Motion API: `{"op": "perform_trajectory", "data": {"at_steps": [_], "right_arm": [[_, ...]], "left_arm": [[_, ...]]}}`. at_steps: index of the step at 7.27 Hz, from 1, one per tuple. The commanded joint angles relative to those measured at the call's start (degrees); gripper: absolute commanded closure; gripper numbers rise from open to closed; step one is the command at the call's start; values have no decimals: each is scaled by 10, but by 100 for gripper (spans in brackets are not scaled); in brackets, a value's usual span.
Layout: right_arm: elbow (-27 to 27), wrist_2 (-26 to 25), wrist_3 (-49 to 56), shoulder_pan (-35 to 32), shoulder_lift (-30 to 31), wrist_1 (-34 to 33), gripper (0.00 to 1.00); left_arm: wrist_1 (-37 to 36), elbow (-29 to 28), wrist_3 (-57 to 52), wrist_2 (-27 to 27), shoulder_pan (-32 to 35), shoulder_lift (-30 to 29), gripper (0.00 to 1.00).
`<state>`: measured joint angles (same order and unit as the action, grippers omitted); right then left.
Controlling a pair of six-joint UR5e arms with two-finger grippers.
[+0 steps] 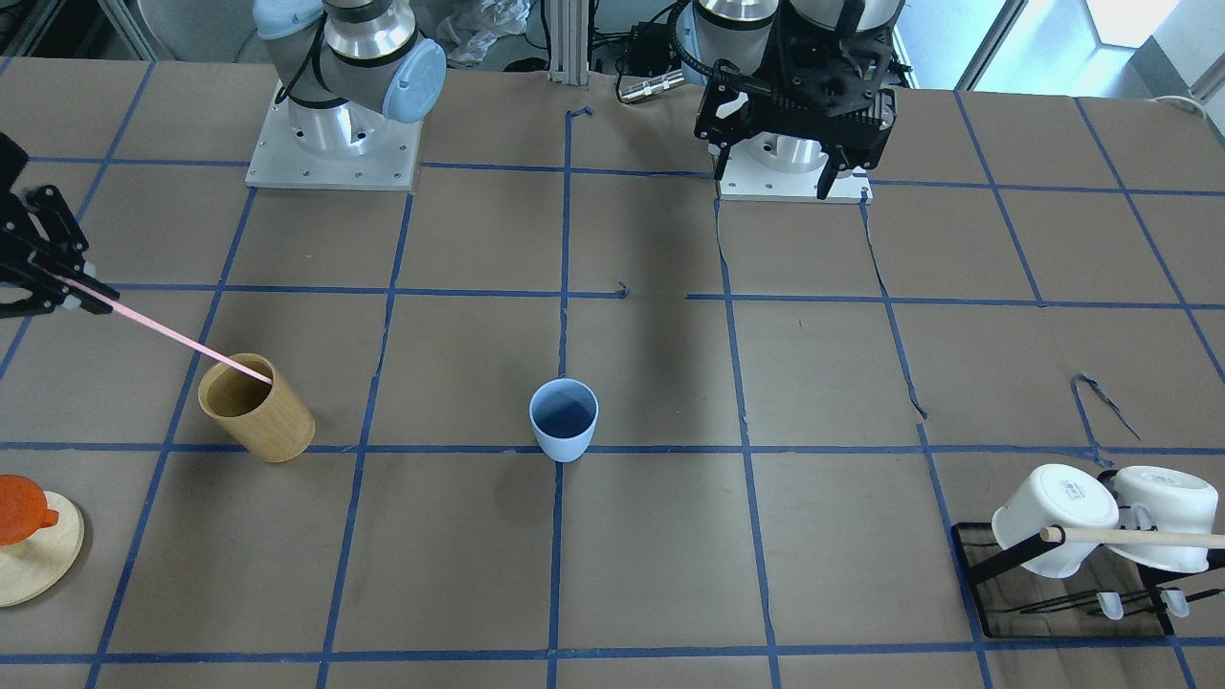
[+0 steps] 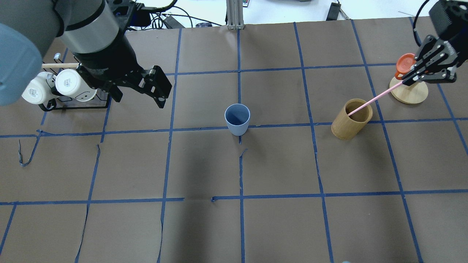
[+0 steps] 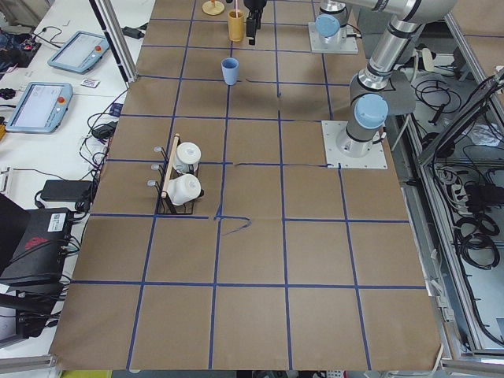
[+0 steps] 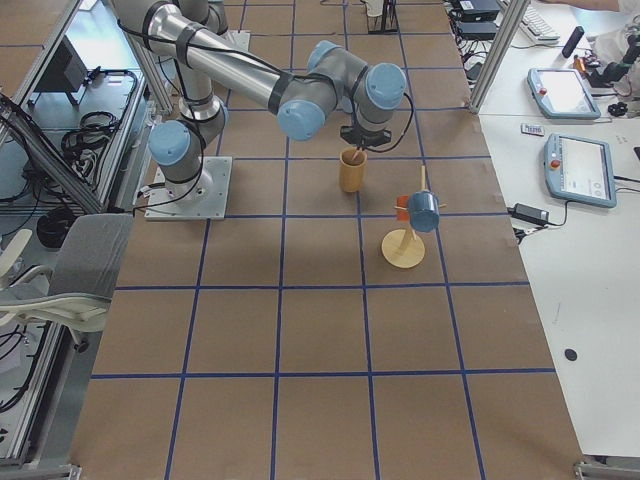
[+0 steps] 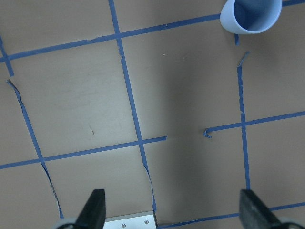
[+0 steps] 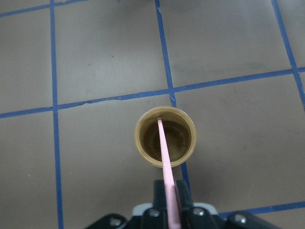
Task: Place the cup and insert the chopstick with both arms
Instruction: 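Raise the left gripper while the right lifts the chopstick from the bamboo cup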
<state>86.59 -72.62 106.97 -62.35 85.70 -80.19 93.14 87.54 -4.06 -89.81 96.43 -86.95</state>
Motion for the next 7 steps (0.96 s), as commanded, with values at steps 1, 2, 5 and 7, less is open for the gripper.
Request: {"op": "perform_trajectory", "data": {"at_steps": [1,2,5,7], "right_arm": [[-71,-14,-160,-44,26,58,100],[-83,-17,-263,-102,26,53,100],[-93,-123,-590,-302,-3,-63,100],[-95,-142,-814,-376,-56,-142,100]], "left_arm": [[-90,-1,18,-2,-17,-14,0],[-91,2,78,-4,-25,-12,0],[-46,-3,113,-5,-29,-5,0],[-34,-6,115,-4,-29,-3,0]]}}
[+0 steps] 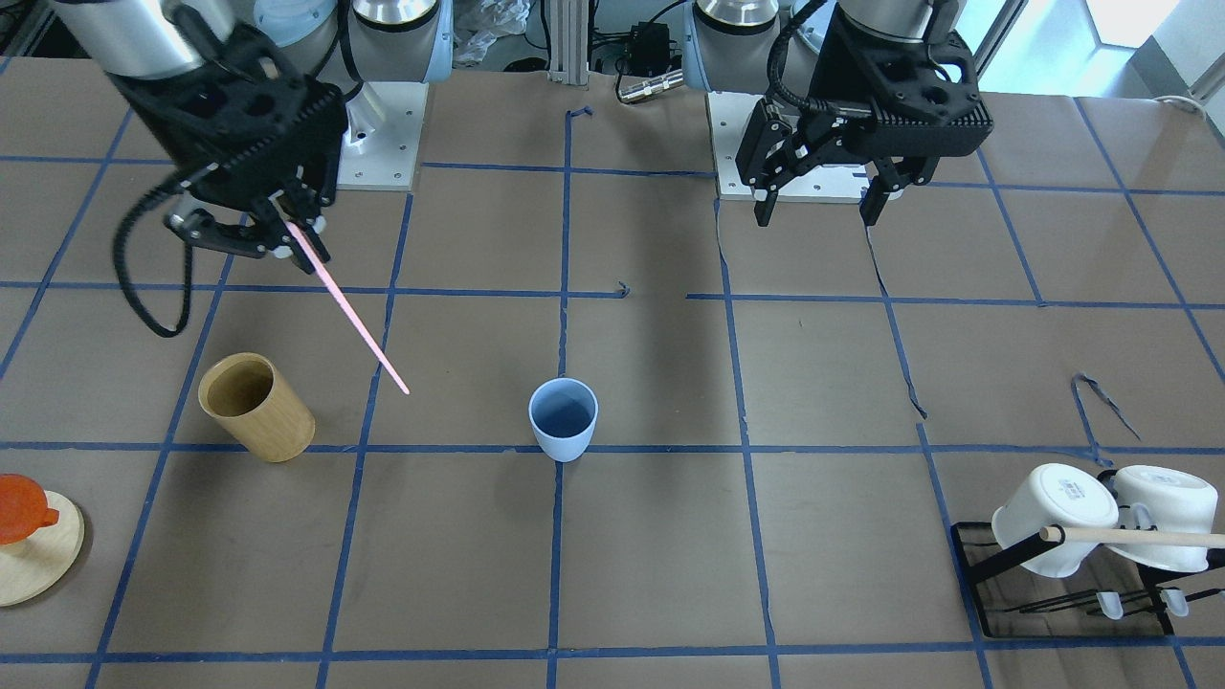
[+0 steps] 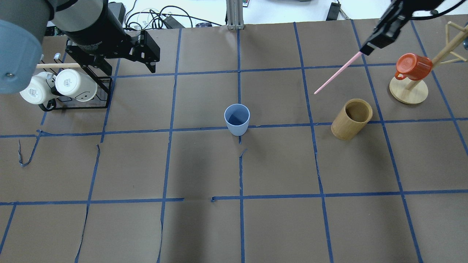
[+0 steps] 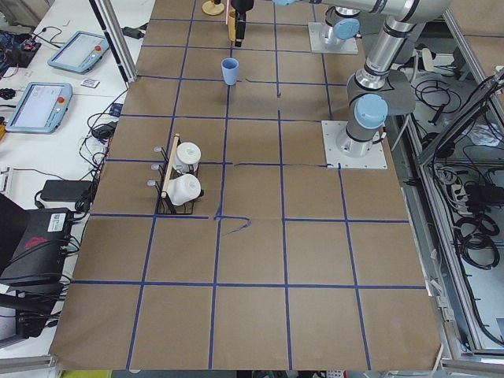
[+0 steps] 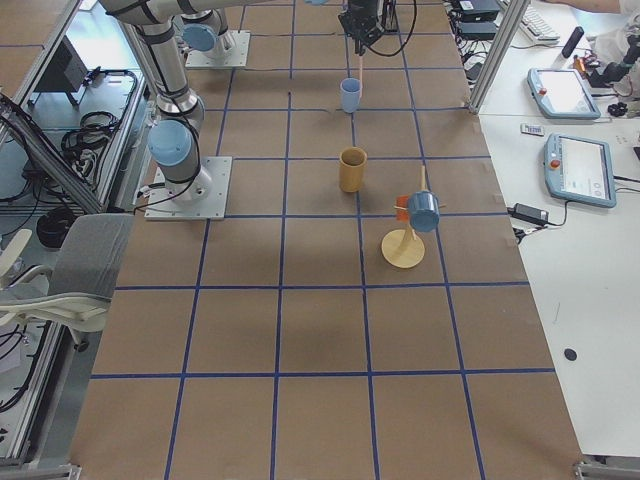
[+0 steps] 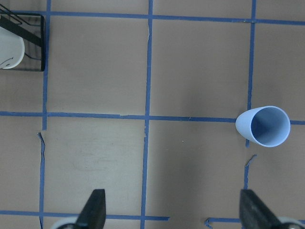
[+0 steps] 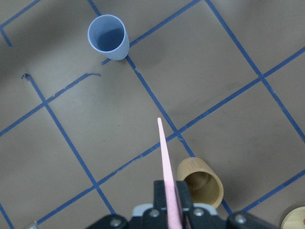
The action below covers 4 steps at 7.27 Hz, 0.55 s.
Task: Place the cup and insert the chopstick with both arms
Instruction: 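Carry the pink chopstick over the blue cup and lower it inside with the right gripper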
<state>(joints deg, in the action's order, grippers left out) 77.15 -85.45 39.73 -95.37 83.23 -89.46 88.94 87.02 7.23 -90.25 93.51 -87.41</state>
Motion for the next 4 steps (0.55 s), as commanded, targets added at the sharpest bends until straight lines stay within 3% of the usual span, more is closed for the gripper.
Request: {"op": "perform_trajectory", "data": {"at_steps": [1,2,4], "right_arm": [[-1,-38,-194,-67,-46,-57,100],[-2,-42,-300,-81,-50,-56,100],[-2,-39,-380,-106,-54,-50,100]], "left_arm": [[8,-1,2,2,0,2,0],[9,0,2,2,0,5,0],[9,3,2,2,0,8,0]]}}
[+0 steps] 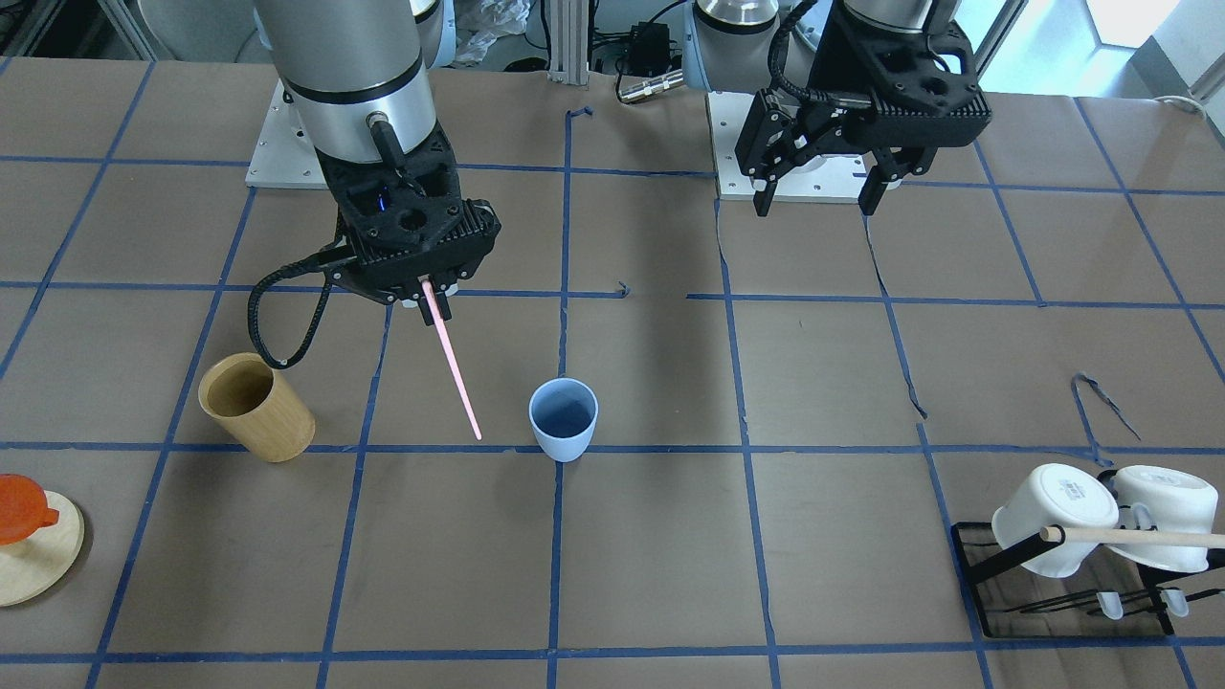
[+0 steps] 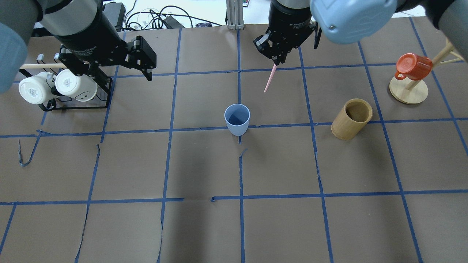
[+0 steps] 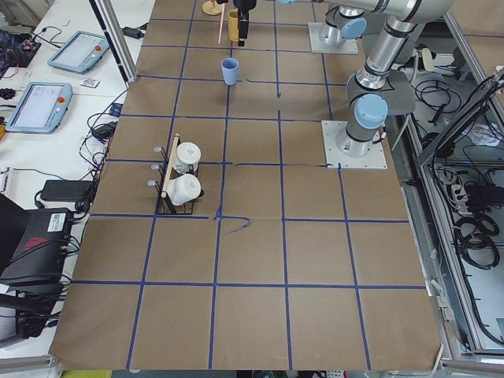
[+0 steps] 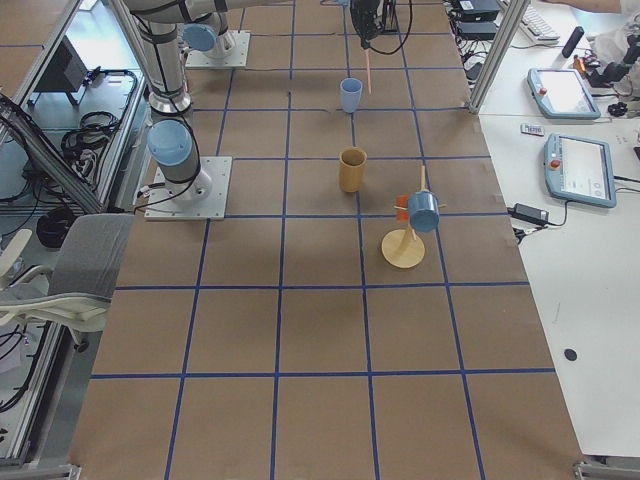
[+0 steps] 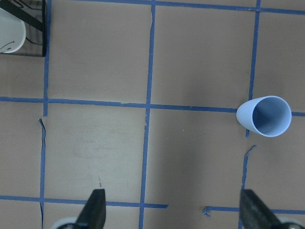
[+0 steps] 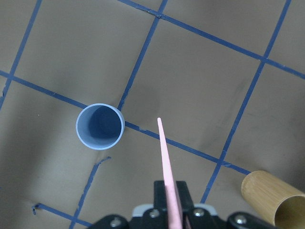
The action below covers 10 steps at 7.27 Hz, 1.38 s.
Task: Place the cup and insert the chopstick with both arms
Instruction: 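Carry the pink chopstick over the blue cup and lower it inside with the right gripper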
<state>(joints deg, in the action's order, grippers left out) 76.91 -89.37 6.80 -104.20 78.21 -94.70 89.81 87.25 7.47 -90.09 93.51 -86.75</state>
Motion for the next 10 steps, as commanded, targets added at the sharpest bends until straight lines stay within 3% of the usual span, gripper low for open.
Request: {"op": "perform_trajectory", "data": {"at_steps": [1,4,10], "right_arm": [[-1,0,-104,-44,-12,-1,100],[9,9,-153,-72,-30,-2,100],[13,11,-154,-72,-104,-6,100]], "left_arm": [[1,3,0,0,0,5,0],[0,4,0,0,0,6,0],[4,4,0,0,0,8,0]]}}
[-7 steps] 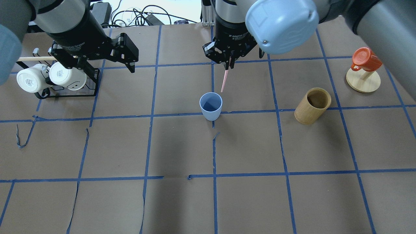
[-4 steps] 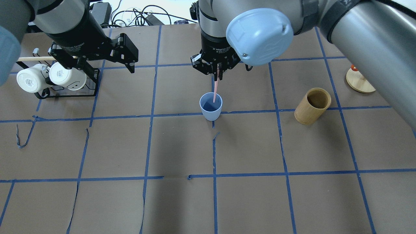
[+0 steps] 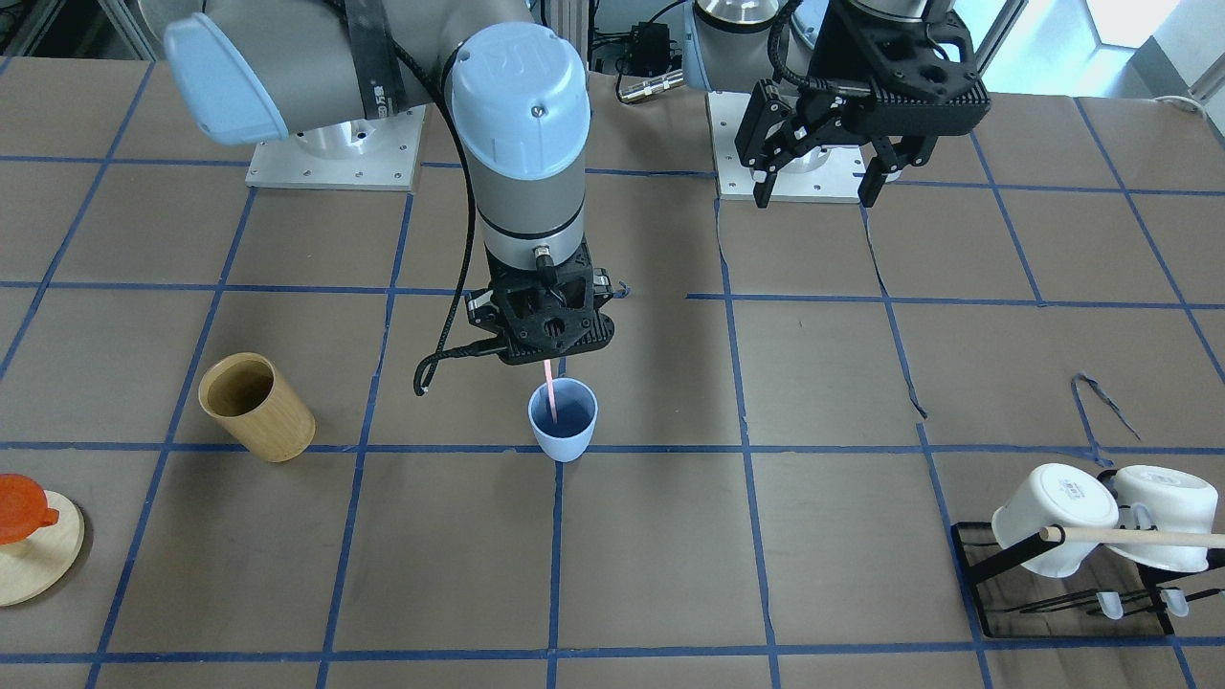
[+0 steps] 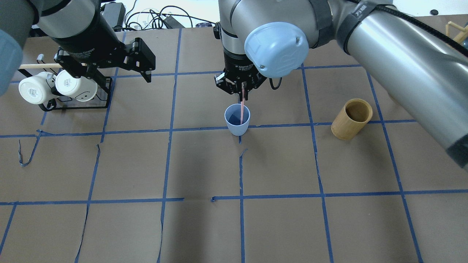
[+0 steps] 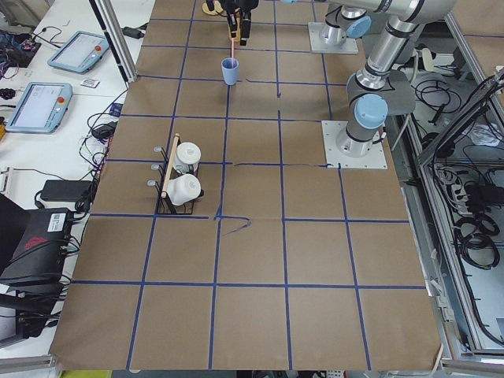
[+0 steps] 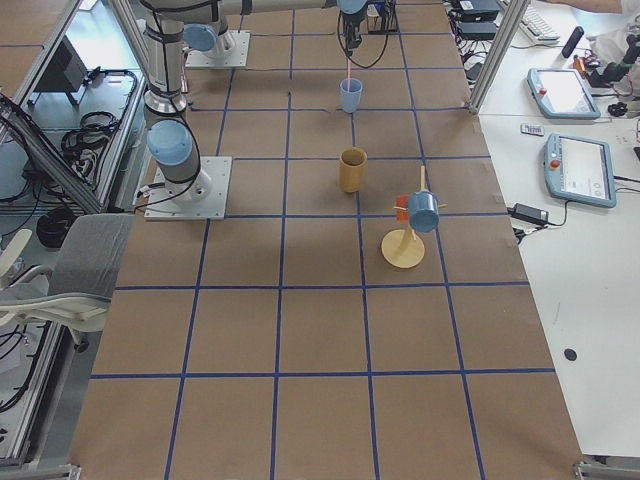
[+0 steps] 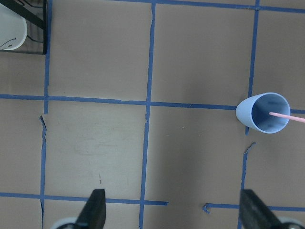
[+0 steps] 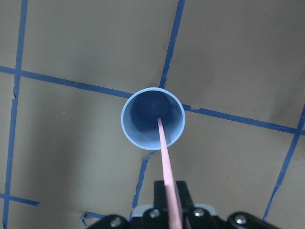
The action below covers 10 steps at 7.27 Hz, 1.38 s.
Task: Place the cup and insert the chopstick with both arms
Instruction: 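Open the right gripper to release the chopstick into the blue cup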
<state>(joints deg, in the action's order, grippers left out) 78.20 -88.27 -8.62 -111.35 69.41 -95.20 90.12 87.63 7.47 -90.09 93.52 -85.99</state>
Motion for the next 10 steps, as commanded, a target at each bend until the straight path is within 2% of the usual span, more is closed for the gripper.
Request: {"op": "perform_trajectory", "data": {"at_steps": [1,3,4,5,7,8,9,10], "right_arm": [[2,-1,1,-1,-17,-1,100],[20,3,7,-1,-28,-49,100],[25,3,4,0,-30,-50,100],[25,3,5,-1,-30,-49,96],[18,3,10,1,-31,-53,23],[5,3,10,1,-24,-52,9],[-29,3,17,10,-24,-33,3],[-58,2,20,11,-30,-12,2]], "left_arm": [[1,0,0,0,0,0,0],[1,0,0,0,0,2,0],[1,0,0,0,0,2,0],[1,0,0,0,-1,2,0],[1,0,0,1,0,1,0],[1,-1,0,1,0,2,0],[1,-1,0,1,0,2,0],[1,-1,0,1,0,2,0]]}}
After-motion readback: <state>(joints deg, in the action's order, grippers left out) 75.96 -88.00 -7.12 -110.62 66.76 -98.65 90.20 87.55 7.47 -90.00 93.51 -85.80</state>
